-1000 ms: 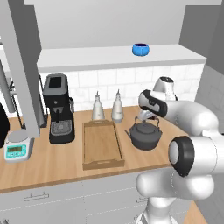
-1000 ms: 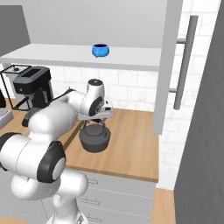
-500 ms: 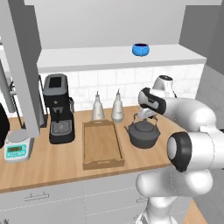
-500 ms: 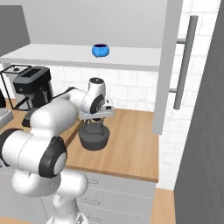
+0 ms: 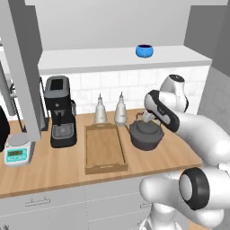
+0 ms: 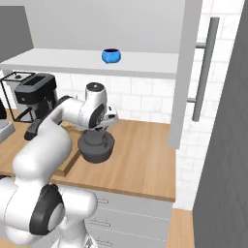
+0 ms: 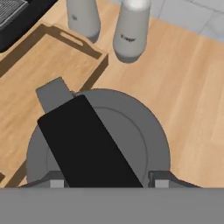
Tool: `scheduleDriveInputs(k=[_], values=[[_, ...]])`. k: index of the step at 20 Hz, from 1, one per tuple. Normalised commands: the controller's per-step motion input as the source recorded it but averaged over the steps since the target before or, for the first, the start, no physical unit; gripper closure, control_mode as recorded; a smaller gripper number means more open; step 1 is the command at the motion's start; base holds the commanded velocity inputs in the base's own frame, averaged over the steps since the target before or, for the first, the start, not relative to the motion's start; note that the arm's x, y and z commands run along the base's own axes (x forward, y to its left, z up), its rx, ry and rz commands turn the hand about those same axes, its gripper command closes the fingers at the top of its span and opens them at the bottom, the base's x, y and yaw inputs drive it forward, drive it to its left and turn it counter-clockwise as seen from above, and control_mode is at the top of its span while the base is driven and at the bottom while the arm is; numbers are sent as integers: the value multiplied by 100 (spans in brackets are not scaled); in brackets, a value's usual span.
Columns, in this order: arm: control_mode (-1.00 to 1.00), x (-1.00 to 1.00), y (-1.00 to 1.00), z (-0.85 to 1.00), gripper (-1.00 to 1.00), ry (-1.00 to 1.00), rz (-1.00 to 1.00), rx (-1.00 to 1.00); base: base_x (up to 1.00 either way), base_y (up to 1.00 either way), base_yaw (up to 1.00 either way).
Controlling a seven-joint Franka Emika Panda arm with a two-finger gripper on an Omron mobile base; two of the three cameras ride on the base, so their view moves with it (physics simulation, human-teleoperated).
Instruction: Pick the kettle from the counter and place it on the tray. Then pick the mug from the cabinet and place it on the tray. Then close the cabinet doors.
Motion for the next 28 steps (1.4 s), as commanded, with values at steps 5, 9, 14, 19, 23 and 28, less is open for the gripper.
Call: scheduleDriveInputs(k=[5, 9, 14, 19, 23, 28], values=[[-100, -2, 84, 27, 100, -28, 2, 0, 0, 0, 0], [-100, 16, 83, 30, 100, -17, 0, 0, 0, 0, 0], [-100, 50, 69, 7, 100, 2, 0, 0, 0, 0, 0], [-100, 62, 59, 0, 100, 11, 0, 0, 0, 0, 0], [-100, 58, 47, 0, 100, 14, 0, 0, 0, 0, 0], [-100, 36, 14, -23, 100, 4, 0, 0, 0, 0, 0]])
